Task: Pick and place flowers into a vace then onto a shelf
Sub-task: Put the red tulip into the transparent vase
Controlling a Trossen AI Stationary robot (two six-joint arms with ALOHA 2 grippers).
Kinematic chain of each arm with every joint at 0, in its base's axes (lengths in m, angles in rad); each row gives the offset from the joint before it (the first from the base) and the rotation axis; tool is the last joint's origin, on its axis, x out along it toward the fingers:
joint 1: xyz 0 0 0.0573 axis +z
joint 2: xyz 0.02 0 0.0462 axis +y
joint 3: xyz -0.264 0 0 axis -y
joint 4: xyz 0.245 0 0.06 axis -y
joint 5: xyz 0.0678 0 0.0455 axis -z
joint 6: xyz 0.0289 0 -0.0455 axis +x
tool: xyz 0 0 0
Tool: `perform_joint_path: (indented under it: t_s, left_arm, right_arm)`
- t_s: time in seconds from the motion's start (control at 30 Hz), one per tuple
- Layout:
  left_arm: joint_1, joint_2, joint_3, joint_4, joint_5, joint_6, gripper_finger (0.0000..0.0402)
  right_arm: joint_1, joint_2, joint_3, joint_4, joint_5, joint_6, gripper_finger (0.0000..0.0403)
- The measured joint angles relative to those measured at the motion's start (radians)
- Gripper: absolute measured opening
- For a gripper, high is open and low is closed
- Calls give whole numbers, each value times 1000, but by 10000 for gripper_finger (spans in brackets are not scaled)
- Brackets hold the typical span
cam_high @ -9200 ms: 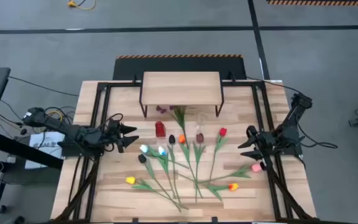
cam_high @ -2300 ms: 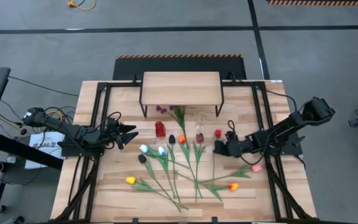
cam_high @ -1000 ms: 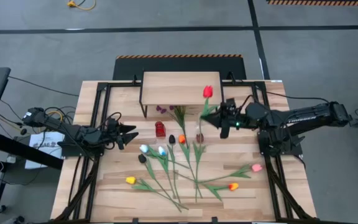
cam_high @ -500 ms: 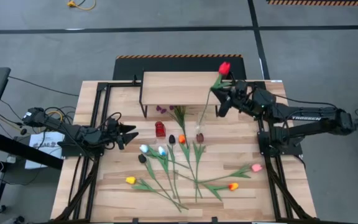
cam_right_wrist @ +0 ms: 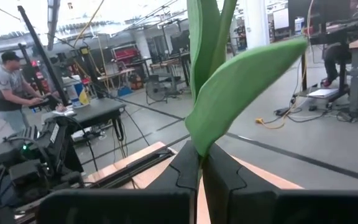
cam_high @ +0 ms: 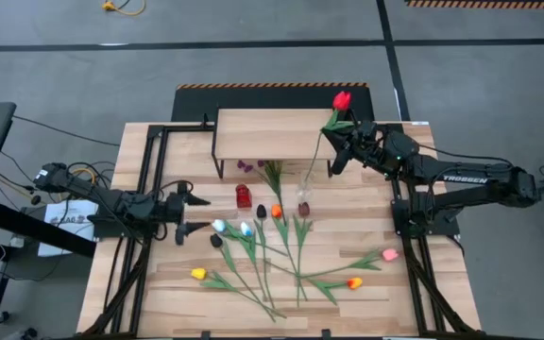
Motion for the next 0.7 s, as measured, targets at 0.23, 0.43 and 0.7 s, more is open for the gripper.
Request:
perform_joint_path:
  t_s: [0.23, 0.43, 0.7]
  left_arm:
    - [0, -1, 0, 86, 322, 172, 303]
    - [0, -1, 0, 120, 405, 190, 303]
    - [0, -1, 0, 131, 401, 190, 303]
  right_arm:
    - [-23, 0, 0, 8, 0, -26, 1]
    - [-28, 13, 0, 0, -3, -52, 1]
    - [11, 71, 0, -33, -12, -109, 1]
